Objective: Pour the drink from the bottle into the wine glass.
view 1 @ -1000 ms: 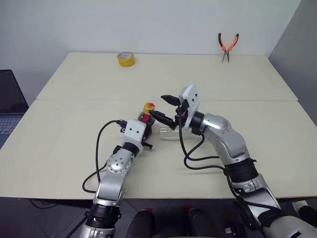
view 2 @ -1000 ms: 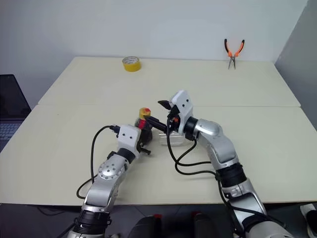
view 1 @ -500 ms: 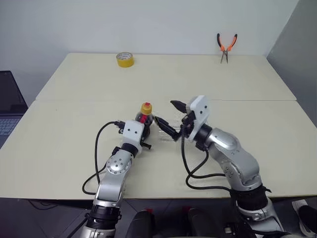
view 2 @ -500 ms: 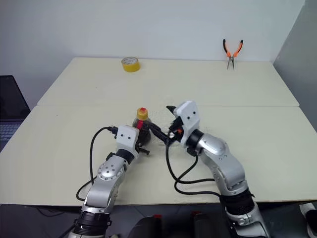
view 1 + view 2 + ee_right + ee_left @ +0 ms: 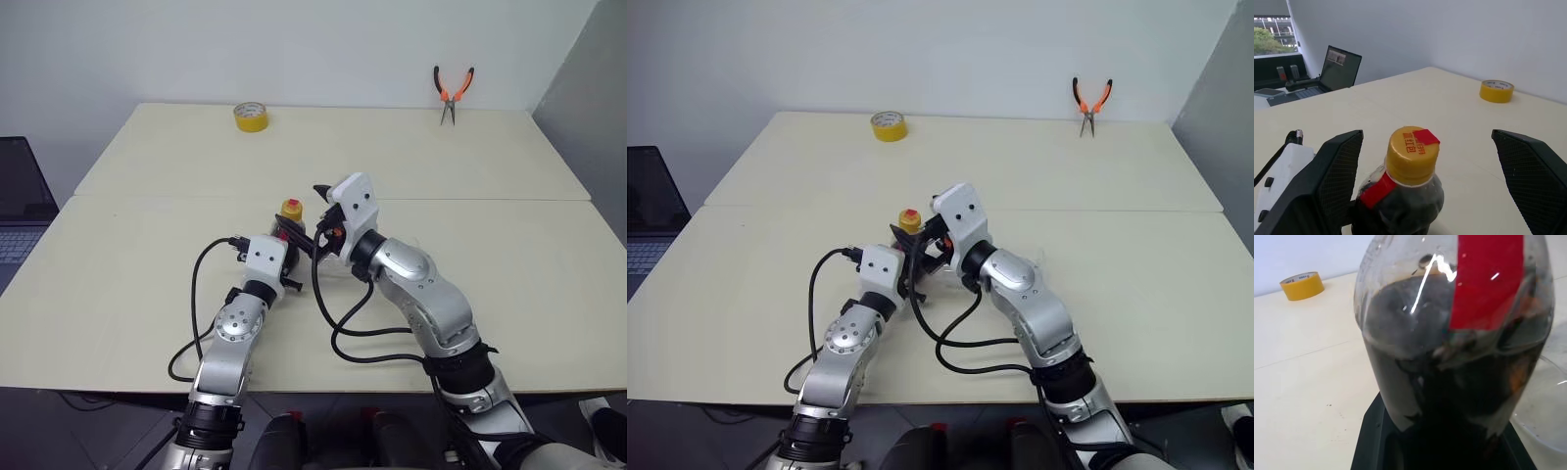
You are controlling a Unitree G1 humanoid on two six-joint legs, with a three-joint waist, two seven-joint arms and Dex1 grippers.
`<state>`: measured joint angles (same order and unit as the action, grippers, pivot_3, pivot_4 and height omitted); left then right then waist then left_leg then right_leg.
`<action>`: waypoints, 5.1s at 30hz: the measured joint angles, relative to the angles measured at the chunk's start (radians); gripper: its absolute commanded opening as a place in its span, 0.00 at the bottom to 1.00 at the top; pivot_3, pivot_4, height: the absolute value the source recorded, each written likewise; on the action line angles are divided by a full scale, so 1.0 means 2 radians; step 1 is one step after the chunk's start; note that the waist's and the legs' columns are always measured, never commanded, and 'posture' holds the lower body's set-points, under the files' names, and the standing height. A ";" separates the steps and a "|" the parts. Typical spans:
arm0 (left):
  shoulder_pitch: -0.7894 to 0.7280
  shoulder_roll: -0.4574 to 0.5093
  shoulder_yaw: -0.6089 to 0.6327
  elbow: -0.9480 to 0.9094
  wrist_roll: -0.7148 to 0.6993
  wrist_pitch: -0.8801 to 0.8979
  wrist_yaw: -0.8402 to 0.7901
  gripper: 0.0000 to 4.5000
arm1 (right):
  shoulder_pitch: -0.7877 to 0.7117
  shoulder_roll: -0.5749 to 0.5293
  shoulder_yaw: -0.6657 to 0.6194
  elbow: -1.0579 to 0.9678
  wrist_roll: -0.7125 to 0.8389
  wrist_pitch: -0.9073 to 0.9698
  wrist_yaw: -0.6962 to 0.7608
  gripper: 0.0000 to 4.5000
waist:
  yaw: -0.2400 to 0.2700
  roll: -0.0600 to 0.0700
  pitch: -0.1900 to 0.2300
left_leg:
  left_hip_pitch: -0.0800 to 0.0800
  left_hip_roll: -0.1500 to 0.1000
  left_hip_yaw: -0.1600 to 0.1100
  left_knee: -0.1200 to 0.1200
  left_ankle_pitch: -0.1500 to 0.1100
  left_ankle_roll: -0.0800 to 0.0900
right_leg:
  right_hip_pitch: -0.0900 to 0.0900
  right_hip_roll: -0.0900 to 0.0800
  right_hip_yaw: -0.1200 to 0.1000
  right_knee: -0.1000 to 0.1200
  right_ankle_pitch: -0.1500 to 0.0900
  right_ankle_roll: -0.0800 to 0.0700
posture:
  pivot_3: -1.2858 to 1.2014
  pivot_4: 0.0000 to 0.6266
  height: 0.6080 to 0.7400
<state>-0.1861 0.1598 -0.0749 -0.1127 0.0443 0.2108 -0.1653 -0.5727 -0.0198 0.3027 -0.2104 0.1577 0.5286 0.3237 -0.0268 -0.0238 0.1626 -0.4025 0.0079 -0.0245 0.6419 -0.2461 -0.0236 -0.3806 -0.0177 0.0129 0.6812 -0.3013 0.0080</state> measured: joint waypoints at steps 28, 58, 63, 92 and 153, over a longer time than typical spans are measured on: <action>-0.001 0.003 0.008 0.003 0.002 0.000 0.000 0.16 | 0.053 -0.050 -0.082 -0.016 0.010 0.016 -0.023 1.00 | -0.001 0.000 0.000 | 0.000 0.000 0.000 -0.001 0.000 0.000 | 0.000 0.000 0.000 0.000 0.000 0.000 | 0.52 0.24 1.00; -0.003 0.003 0.001 0.004 0.003 -0.001 -0.002 0.16 | -0.017 -0.005 -0.015 0.005 -0.011 0.020 0.000 1.00 | 0.000 0.000 0.000 | 0.000 0.000 0.000 0.000 0.000 0.000 | 0.000 0.000 0.000 0.000 0.000 0.000 | 0.52 0.24 1.00; -0.003 0.001 -0.003 0.005 0.003 0.000 -0.002 0.16 | -0.008 -0.015 -0.016 -0.003 -0.010 0.019 0.000 1.00 | 0.000 0.000 0.000 | 0.000 0.000 0.000 0.000 0.000 0.000 | 0.000 0.000 0.000 0.000 0.000 0.000 | 0.52 0.24 1.00; -0.007 0.005 0.002 0.007 0.003 -0.001 -0.002 0.16 | -0.019 0.025 -0.037 -0.053 0.054 0.122 -0.010 1.00 | -0.001 0.000 0.000 | 0.000 0.000 0.000 0.000 0.000 0.000 | 0.000 0.000 0.000 0.000 0.000 0.000 | 0.52 0.24 1.00; -0.028 -0.020 0.033 0.014 -0.016 -0.013 0.013 0.16 | 0.274 -0.072 -0.174 -0.212 -0.010 -0.092 -0.076 0.27 | 0.010 0.000 0.000 | -0.004 0.000 0.000 0.001 0.000 0.000 | -0.003 0.000 0.000 0.000 0.000 0.000 | 0.52 0.24 1.00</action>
<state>-0.2424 0.1190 -0.0086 -0.0847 0.0127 0.1853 -0.1400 -0.0243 -0.1638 -0.0447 -0.6353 0.1371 0.3445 0.1720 -0.0065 -0.0242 0.1627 -0.4102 0.0082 -0.0247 0.6434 -0.2459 -0.0237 -0.3876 -0.0168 0.0126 0.6815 -0.3009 0.0090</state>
